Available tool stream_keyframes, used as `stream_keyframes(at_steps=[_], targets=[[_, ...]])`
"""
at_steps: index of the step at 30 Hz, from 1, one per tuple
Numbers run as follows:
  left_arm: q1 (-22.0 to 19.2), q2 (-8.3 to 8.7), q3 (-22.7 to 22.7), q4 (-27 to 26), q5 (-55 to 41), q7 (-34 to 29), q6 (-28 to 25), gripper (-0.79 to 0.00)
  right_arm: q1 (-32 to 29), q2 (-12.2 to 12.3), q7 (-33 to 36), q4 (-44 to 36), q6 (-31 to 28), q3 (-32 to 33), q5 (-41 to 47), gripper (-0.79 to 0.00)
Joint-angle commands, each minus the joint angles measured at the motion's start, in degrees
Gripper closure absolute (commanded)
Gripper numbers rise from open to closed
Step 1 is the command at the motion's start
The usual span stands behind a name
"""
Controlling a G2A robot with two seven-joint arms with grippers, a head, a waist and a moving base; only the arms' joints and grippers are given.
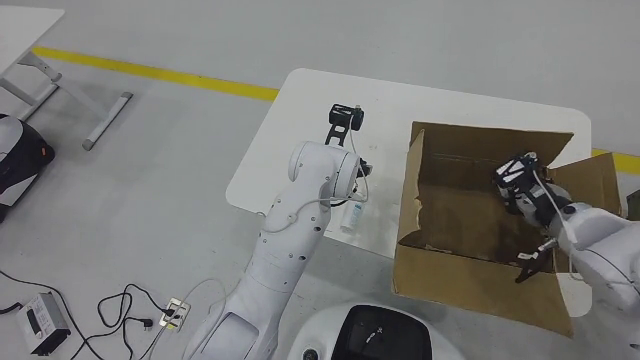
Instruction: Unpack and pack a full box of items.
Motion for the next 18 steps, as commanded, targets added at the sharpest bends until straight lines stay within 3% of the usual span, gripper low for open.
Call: stream_keyframes(at_steps=[1, 7, 18], targets=[[0.00, 0.00, 0.00, 0.00, 0.00, 0.00, 0.00, -0.785, -3.59, 0.43, -4.42, -3.05, -0.60, 4.14, 1.71, 0.000], [0.00, 0.00, 0.00, 0.00, 0.00, 0.00, 0.00, -0.785, -10.62, 1.32, -11.76, -6.43, -0.42, 11.54, 1.05, 0.000], [0.00, 0.00, 0.00, 0.00, 0.00, 0.00, 0.00, -0.785, -11.56, 1.38, -13.64, -6.62, -0.57, 11.86, 1.05, 0.000]])
